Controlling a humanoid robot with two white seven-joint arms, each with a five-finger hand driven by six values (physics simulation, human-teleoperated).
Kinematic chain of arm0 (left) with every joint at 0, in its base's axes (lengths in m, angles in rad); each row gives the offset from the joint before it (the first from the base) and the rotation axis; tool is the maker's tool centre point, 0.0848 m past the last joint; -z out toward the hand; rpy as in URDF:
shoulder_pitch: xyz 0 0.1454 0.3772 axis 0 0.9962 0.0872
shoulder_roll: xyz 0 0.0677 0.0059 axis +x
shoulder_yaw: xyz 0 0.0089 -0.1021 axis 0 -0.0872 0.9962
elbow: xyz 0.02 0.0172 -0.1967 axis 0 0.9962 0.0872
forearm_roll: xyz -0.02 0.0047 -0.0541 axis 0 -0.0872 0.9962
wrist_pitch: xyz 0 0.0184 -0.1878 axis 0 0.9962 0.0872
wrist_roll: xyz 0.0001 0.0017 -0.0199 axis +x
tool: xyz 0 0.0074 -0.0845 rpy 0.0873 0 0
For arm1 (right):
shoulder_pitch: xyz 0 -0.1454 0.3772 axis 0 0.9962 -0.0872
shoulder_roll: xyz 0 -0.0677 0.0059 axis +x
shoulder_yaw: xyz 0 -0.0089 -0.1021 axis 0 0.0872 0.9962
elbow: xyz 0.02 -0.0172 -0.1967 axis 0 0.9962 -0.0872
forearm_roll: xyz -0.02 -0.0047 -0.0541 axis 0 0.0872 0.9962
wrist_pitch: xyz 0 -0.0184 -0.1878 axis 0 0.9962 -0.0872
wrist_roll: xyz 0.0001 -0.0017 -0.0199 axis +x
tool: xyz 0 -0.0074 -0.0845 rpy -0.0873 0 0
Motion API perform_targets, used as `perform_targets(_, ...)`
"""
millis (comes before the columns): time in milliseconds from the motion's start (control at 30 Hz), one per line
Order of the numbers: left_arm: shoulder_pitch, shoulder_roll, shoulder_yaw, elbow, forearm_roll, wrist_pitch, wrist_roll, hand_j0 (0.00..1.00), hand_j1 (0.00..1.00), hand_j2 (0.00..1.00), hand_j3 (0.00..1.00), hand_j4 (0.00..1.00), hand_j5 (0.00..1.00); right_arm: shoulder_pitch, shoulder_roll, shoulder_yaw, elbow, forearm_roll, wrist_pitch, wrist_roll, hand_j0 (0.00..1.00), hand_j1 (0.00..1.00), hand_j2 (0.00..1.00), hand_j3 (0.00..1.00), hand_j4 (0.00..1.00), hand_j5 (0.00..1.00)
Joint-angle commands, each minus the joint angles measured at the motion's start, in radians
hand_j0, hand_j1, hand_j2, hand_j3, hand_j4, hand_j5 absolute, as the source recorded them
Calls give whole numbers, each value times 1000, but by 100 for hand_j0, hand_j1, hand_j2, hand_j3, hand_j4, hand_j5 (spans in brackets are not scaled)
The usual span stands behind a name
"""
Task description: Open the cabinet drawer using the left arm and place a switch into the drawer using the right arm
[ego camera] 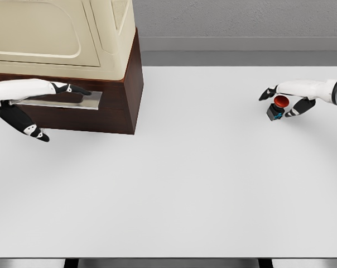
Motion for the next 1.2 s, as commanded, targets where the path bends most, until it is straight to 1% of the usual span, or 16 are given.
perform_targets(0, 0, 2, 2, 3, 6, 2, 0, 100, 100, 100, 100, 100, 100, 0, 0, 1, 0, -5, 2, 0, 72, 72, 72, 72, 72, 72)
perform_targets(100, -2, 13, 6, 17, 2, 2, 0, 100, 100, 100, 100, 100, 100, 0, -2, 0, 0, -5, 0, 0, 70, 70, 70, 70, 70, 70)
perform_targets(133, 0, 13, 26, 18, -1, 2, 0, 100, 100, 100, 100, 100, 100, 0, -2, 0, 0, -5, 0, 0, 68, 68, 68, 68, 68, 68)
perform_targets(200, 2, 11, 29, 32, -1, 2, 0, 100, 100, 100, 100, 100, 100, 0, -2, 0, -2, -5, -3, 0, 66, 66, 66, 66, 66, 66)
perform_targets(267, 34, 11, 34, 35, 1, 3, 0, 100, 100, 100, 100, 100, 100, 2, 0, 1, -2, -5, -3, 0, 64, 64, 64, 64, 64, 64)
perform_targets(600, 37, 8, 33, 55, -2, 14, 0, 100, 100, 100, 100, 100, 100, 3, 0, 1, -2, -5, -6, 0, 54, 54, 54, 54, 54, 54)
perform_targets(800, 41, 4, 33, 53, -1, 14, 0, 100, 100, 100, 100, 100, 100, -2, 4, 1, -7, -5, -7, 0, 51, 51, 51, 51, 51, 51)
perform_targets(1033, 43, 2, 33, 53, 4, 14, 0, 100, 100, 100, 100, 100, 100, -5, 4, 1, -57, -5, -7, 0, 50, 50, 50, 50, 50, 50)
perform_targets(1133, 44, 1, 33, 53, 4, 15, 0, 100, 100, 100, 100, 100, 100, -5, 4, 1, -89, -5, -30, 0, 49, 49, 49, 49, 49, 49)
perform_targets(1167, 43, 1, 33, 53, 4, 15, 0, 100, 100, 100, 100, 100, 100, -8, 4, 1, -92, -5, -69, 0, 49, 49, 49, 49, 49, 49)
